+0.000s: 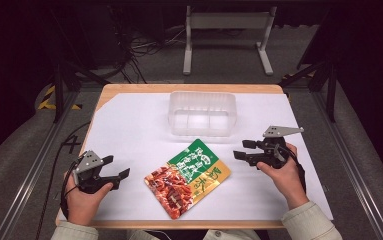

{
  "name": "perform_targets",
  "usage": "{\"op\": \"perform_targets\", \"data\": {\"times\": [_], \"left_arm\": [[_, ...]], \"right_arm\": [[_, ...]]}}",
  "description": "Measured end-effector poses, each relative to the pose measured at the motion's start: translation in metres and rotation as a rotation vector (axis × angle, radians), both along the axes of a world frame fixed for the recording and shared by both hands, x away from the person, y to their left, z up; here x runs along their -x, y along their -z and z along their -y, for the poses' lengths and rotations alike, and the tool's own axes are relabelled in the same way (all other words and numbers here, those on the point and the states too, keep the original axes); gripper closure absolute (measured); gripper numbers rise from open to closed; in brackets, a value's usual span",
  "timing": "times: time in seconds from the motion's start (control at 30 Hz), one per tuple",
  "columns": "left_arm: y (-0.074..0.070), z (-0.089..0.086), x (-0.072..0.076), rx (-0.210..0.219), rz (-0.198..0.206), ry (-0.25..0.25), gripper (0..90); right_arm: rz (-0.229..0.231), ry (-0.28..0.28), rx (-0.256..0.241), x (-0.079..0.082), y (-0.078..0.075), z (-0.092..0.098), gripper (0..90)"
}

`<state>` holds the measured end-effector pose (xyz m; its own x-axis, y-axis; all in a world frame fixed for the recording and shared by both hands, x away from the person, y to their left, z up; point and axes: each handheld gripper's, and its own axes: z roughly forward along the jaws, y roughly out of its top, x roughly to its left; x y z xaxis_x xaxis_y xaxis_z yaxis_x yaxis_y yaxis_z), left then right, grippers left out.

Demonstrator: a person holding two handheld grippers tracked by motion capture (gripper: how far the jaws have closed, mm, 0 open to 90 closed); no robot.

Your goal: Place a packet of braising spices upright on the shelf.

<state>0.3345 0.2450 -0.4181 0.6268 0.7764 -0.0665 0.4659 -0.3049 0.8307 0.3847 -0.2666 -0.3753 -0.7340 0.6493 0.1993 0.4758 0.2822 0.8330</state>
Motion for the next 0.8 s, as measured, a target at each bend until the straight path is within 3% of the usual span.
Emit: {"op": "perform_targets", "data": {"times": [0.33, 0.8], "left_arm": [[-0.003, 0.003, 0.003, 0.017, 0.021, 0.011, 22.8], [-0.002, 0.007, 0.003, -0.014, 0.033, 0.023, 22.5]], "right_arm": [[0.003, -0.025, -0.005, -0.003, 0.004, -0.020, 34.1], [-0.086, -0.052, 0.074, -0.013, 0.032, -0.044, 30.8]]}}
